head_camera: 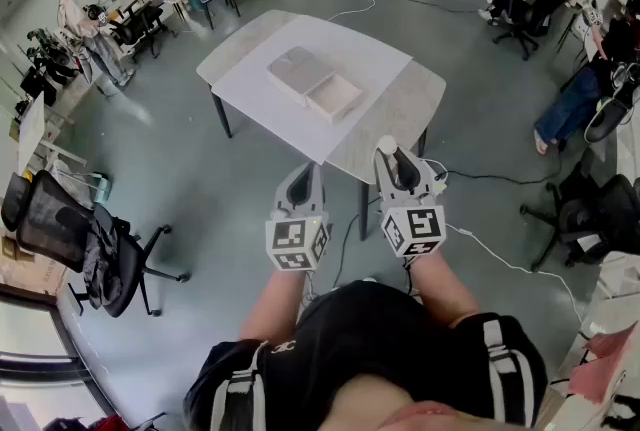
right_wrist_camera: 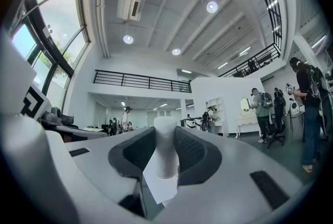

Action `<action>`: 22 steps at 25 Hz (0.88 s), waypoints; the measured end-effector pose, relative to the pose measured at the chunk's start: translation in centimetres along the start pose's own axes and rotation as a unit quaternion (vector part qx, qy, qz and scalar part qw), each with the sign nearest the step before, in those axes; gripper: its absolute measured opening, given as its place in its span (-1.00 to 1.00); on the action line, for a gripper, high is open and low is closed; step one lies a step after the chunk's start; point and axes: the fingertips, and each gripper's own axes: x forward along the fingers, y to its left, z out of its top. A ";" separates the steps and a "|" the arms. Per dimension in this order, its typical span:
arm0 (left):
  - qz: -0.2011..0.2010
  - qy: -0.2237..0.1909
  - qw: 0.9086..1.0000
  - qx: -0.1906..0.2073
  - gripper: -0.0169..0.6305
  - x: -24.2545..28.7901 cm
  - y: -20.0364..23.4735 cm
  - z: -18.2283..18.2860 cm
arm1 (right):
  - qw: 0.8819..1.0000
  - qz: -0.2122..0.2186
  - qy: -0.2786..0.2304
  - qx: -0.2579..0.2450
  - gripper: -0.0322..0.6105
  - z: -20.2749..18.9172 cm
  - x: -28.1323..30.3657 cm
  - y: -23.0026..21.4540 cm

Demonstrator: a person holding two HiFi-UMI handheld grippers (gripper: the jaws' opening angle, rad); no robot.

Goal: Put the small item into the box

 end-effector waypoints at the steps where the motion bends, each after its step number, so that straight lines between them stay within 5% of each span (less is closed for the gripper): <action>1: 0.000 0.000 1.000 0.000 -0.93 -0.1 0.0 0.0 | 1.000 0.000 0.000 0.000 -0.54 0.1 0.0 0.1; 22: 0.022 0.014 1.000 0.012 -0.93 2.1 -3.9 -1.4 | 1.000 0.009 0.008 0.023 -0.54 -0.9 0.0 -5.1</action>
